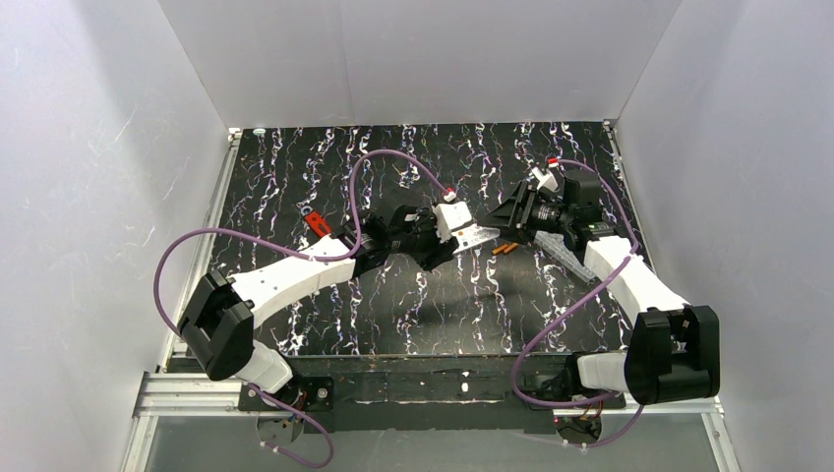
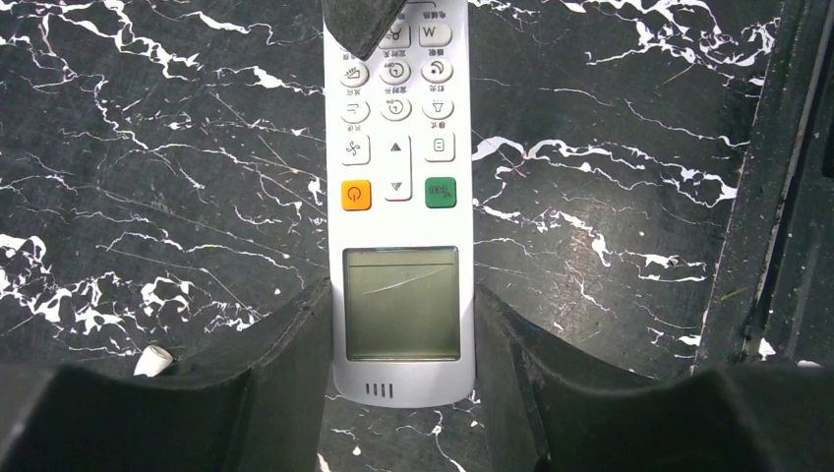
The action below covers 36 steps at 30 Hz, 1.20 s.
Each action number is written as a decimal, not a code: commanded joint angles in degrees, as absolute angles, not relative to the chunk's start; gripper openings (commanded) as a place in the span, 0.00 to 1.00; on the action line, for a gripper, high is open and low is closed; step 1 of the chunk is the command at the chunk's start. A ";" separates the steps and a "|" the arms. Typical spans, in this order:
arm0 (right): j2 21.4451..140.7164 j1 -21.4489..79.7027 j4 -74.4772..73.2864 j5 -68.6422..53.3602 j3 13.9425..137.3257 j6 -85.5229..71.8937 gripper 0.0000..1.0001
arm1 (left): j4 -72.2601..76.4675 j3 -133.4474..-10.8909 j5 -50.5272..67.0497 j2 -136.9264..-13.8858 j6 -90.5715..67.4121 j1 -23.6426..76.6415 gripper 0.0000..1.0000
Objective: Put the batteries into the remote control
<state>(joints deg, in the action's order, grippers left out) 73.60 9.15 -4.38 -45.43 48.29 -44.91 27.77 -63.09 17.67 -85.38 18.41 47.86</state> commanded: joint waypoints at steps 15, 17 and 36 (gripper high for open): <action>73.57 10.88 12.58 -53.19 45.89 -46.49 0.01 | 23.21 -66.41 14.15 -81.28 12.55 48.17 0.32; 70.64 10.90 10.86 -50.87 46.12 -44.37 0.01 | 15.11 -70.90 8.96 -81.41 8.40 48.22 0.96; 51.15 21.85 12.47 -28.20 41.24 -11.61 0.01 | -8.21 -71.00 8.30 -65.81 -51.96 30.61 0.98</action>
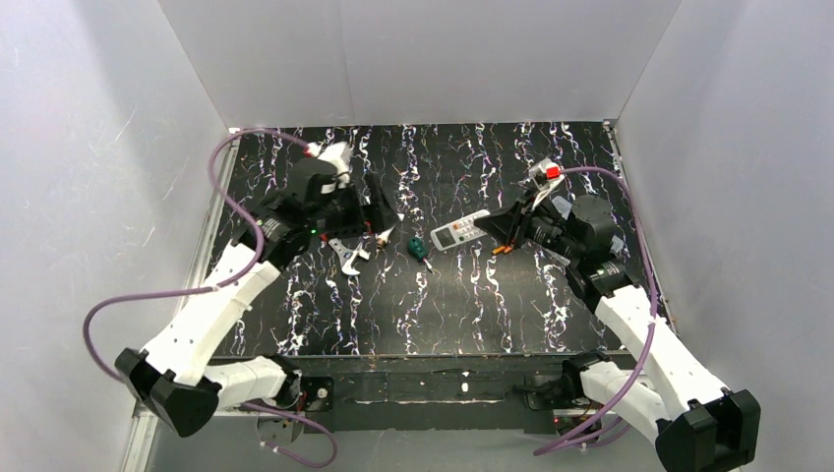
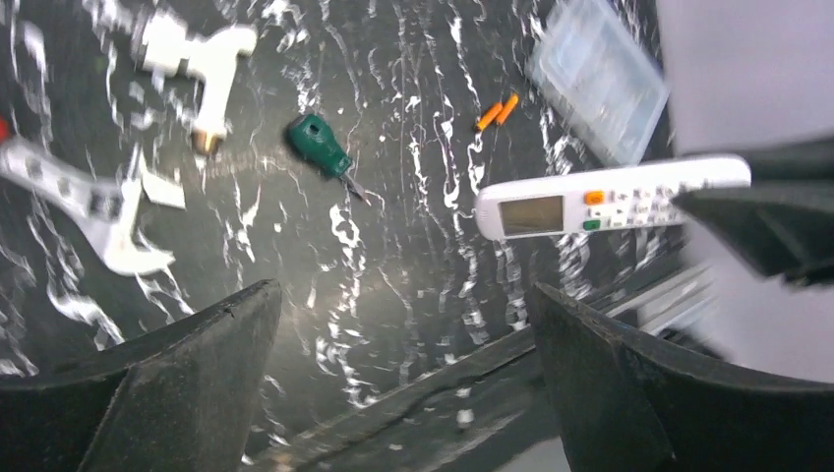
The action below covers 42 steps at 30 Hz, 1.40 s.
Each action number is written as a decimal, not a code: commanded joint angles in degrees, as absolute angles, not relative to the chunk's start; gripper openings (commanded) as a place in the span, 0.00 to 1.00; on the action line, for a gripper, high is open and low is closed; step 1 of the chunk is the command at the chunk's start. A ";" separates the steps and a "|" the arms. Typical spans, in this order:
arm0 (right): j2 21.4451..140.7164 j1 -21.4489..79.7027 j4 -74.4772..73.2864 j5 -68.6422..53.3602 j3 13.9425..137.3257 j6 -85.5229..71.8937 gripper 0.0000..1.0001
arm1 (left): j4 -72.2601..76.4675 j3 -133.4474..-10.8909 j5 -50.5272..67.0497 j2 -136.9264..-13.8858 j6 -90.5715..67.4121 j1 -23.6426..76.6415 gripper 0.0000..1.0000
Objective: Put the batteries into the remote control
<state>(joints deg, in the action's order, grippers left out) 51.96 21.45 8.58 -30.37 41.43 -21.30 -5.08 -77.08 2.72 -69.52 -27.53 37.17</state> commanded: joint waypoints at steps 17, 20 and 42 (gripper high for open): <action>43.32 40.77 9.25 -18.09 40.79 24.53 0.01 | -10.08 -68.37 15.54 -65.40 -86.15 27.95 0.98; 44.79 47.20 11.19 -12.30 41.22 29.82 0.01 | -7.61 -67.36 16.37 -66.02 -91.36 27.95 0.98; 57.03 65.66 29.61 3.55 46.94 46.76 0.01 | 9.26 -59.61 20.02 -67.46 -104.40 27.95 0.74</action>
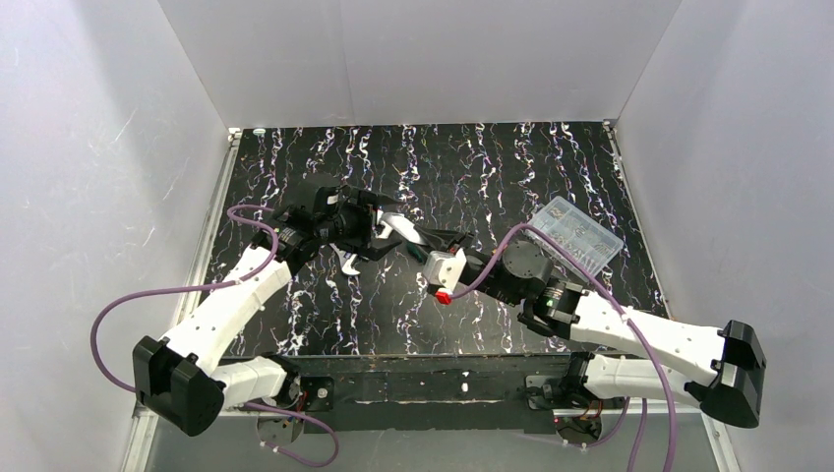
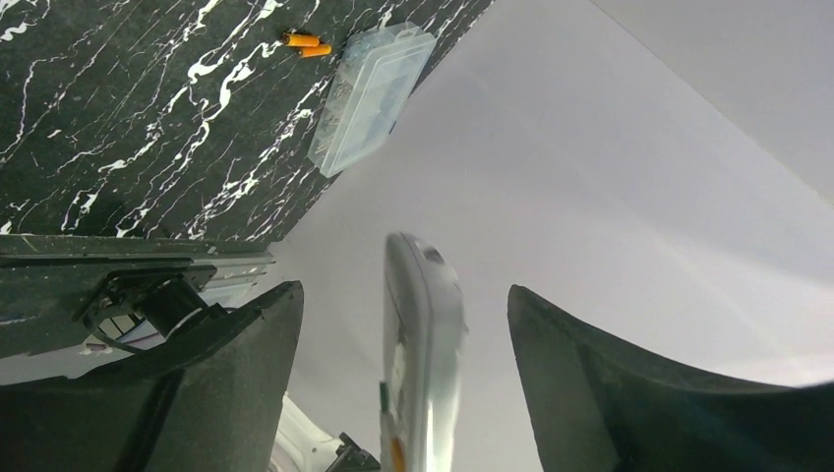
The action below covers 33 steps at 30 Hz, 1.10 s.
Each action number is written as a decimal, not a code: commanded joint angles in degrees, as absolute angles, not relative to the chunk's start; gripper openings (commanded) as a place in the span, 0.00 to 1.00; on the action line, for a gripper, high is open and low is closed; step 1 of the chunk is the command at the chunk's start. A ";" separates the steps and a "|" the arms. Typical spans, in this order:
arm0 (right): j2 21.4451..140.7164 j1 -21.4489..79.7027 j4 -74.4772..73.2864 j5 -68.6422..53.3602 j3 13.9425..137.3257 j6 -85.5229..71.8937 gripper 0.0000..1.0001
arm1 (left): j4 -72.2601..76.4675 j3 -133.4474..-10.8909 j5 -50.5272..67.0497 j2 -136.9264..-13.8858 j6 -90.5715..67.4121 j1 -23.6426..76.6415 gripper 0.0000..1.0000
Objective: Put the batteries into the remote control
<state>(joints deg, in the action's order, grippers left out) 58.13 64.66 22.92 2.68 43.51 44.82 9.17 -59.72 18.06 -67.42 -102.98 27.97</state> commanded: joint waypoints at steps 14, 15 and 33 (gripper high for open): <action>54.82 66.01 24.35 1.61 44.56 45.75 0.01 | 13.40 -60.19 21.79 -69.91 -106.62 27.95 0.27; 54.79 66.01 24.18 1.68 44.44 45.85 0.01 | 13.74 -60.28 21.99 -70.10 -106.63 27.95 0.34; 54.18 66.01 23.75 3.12 42.47 43.70 0.06 | 18.78 -58.39 22.41 -69.40 -106.48 27.95 0.00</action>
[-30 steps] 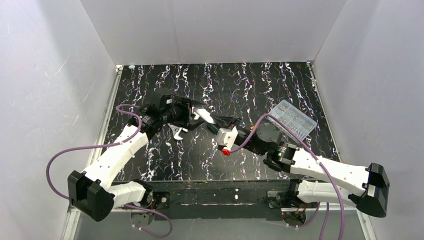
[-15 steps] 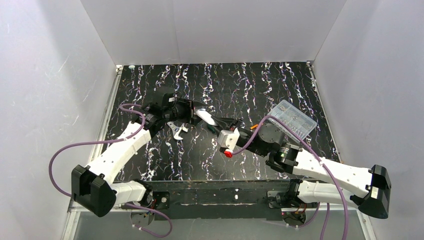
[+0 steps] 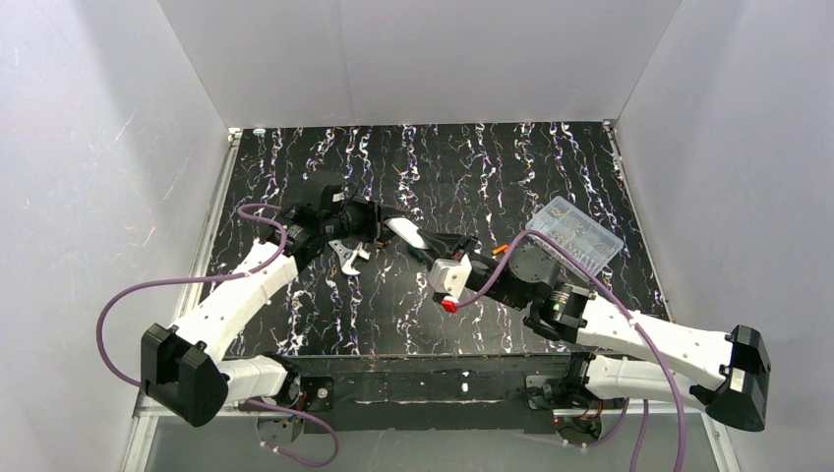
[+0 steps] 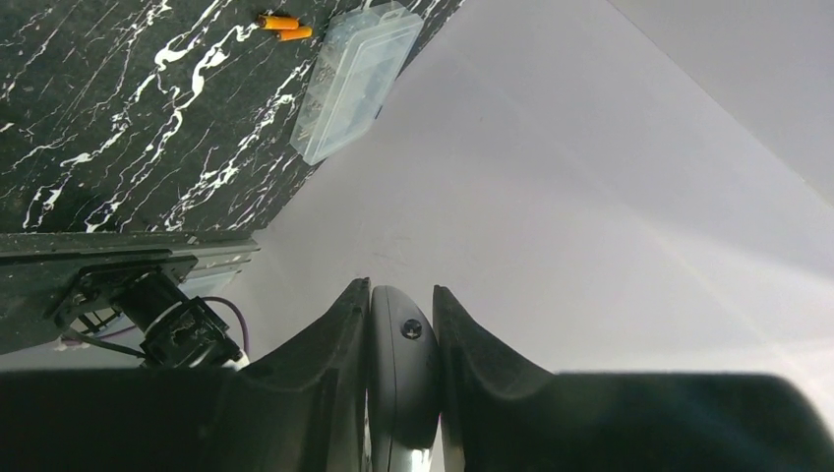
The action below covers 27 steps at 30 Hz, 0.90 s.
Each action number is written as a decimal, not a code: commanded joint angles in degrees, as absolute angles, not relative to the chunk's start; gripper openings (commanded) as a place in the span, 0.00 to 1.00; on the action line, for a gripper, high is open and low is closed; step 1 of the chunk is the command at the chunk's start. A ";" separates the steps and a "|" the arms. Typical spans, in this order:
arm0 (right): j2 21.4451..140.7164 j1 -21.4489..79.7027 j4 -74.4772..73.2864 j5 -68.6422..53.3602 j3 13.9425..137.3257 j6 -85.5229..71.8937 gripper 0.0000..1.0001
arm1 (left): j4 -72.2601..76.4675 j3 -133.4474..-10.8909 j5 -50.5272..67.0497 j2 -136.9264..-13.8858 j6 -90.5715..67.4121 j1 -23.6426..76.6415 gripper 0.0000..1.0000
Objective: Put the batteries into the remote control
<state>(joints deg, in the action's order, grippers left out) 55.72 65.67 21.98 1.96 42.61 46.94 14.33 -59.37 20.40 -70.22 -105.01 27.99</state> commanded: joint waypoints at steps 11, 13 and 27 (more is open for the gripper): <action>50.02 66.16 17.61 -4.30 45.24 31.16 0.77 | 32.90 -52.56 18.82 -69.04 -101.23 27.83 0.07; 48.71 66.18 17.56 -3.55 45.35 28.49 0.77 | 35.11 -50.74 17.34 -68.80 -99.97 27.46 0.04; 50.61 64.73 -3.54 36.49 60.20 -2.85 0.75 | 45.58 -45.53 13.63 -66.84 -75.77 25.40 0.00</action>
